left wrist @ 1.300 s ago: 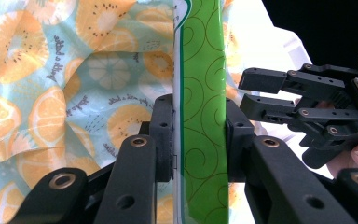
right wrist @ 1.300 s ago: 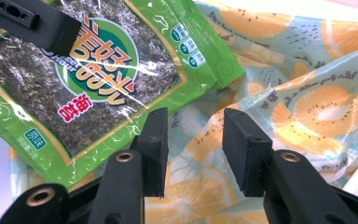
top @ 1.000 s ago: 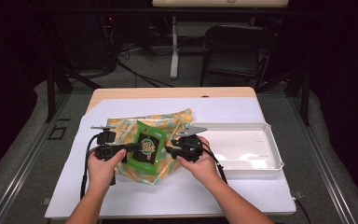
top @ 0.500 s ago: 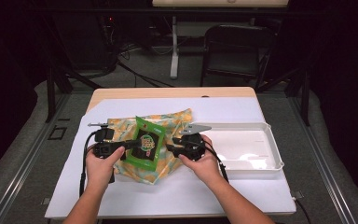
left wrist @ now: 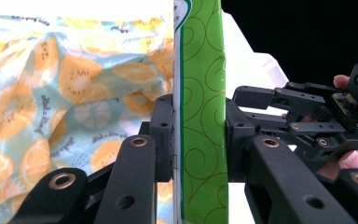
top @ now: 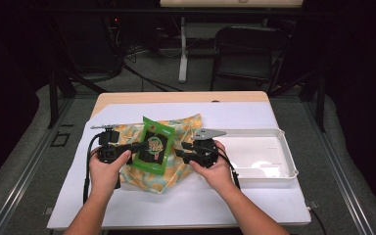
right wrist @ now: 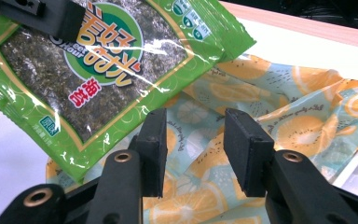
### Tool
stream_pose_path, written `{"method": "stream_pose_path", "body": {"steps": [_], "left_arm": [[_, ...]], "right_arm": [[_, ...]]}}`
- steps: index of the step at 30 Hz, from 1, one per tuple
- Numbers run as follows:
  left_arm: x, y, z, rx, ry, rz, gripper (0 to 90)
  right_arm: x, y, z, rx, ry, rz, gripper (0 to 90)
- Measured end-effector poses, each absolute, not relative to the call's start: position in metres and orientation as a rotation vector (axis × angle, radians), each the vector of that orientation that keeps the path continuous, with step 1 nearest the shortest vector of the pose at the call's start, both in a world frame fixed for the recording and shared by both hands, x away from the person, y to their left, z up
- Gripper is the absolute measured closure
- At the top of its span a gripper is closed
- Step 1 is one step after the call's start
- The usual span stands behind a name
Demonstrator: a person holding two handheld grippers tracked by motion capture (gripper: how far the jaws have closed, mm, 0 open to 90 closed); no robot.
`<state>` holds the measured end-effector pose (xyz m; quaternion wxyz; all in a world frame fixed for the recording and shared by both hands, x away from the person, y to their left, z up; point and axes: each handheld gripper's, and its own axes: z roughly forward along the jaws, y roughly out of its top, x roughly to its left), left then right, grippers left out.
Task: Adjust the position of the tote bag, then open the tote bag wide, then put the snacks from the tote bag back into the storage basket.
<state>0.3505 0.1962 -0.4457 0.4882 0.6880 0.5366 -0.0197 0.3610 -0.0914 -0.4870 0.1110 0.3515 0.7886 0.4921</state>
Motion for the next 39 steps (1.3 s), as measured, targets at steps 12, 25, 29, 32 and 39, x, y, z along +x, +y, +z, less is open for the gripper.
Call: {"method": "stream_pose_path", "body": {"steps": [12, 25, 29, 32, 39], "left_arm": [[0.355, 0.182, -0.435, 1.682, 1.256, -0.030, 71.4], [0.362, 0.160, -0.426, 1.704, 1.197, -0.025, 71.4], [0.364, 0.153, -0.425, 1.710, 1.165, -0.031, 71.4], [0.365, 0.148, -0.424, 1.715, 1.146, -0.034, 71.4], [0.368, 0.134, -0.423, 1.726, 1.085, -0.030, 71.4]], "right_arm": [[0.359, -0.104, -0.475, 1.048, 2.282, 1.515, 57.6], [0.355, -0.121, -0.466, 1.093, 2.247, 1.580, 53.5], [0.356, -0.128, -0.464, 1.117, 2.227, 1.612, 51.7], [0.356, -0.133, -0.464, 1.144, 2.210, 1.636, 50.9], [0.355, -0.145, -0.463, 1.209, 2.175, 1.668, 48.7]]}}
